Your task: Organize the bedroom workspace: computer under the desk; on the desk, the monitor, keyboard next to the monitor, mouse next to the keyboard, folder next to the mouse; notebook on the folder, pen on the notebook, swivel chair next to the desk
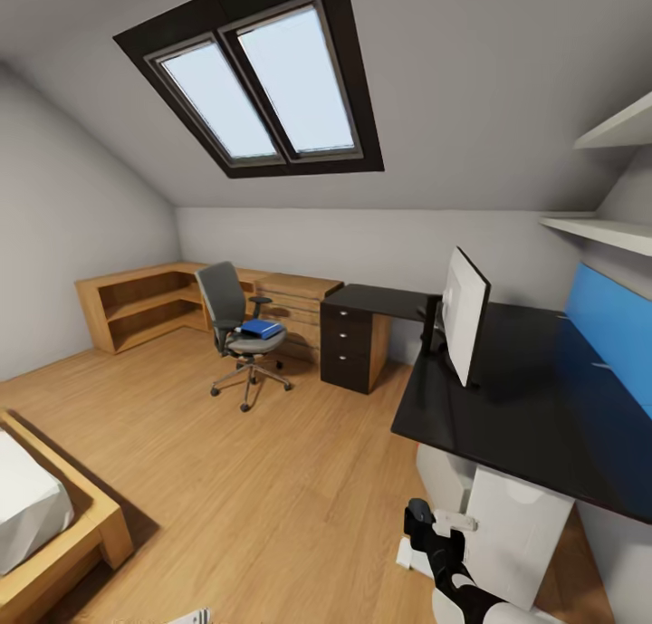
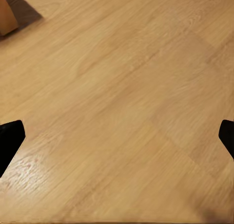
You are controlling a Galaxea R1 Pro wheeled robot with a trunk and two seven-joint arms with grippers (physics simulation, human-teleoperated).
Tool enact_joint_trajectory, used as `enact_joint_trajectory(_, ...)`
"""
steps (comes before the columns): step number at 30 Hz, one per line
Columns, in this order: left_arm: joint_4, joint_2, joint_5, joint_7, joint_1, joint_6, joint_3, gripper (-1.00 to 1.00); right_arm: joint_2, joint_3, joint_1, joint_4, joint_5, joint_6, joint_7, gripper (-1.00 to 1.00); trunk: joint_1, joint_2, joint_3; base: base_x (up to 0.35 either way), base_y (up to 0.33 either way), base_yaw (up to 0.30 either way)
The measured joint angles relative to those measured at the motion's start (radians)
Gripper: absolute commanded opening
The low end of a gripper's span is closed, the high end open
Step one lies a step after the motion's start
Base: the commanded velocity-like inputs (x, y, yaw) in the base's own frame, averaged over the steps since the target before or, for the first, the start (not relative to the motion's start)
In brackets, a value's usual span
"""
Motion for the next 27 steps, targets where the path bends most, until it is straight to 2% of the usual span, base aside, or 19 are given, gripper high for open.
enact_joint_trajectory(16, 0.01, 0.0, -0.001, 0.0, 0.0, -0.009, 0.0, 1.0, -0.004, 0.001, 0.003, 0.001, 0.001, -0.004, 0.0, -1.0, -0.061, 0.112, 0.05, 0.0, 0.0, 0.266)
enact_joint_trajectory(21, 0.149, -0.001, -0.002, 0.002, 0.0, -0.212, 0.0, 1.0, 0.0, 0.002, 0.004, 0.001, 0.001, -0.004, 0.0, -1.0, -0.081, 0.147, 0.064, 0.0, 0.0, 0.246)
enact_joint_trajectory(24, 0.209, 0.001, 0.002, -0.001, 0.0, -0.279, 0.0, 1.0, 0.0, 0.001, 0.004, 0.001, 0.001, -0.004, 0.0, -1.0, -0.092, 0.168, 0.071, 0.0, 0.0, 0.193)
enact_joint_trajectory(27, 0.228, 0.001, 0.003, -0.005, 0.0, -0.36, -0.001, 1.0, 0.0, 0.002, 0.005, 0.001, 0.001, -0.004, 0.0, -1.0, -0.104, 0.189, 0.077, 0.0, 0.0, 0.1)
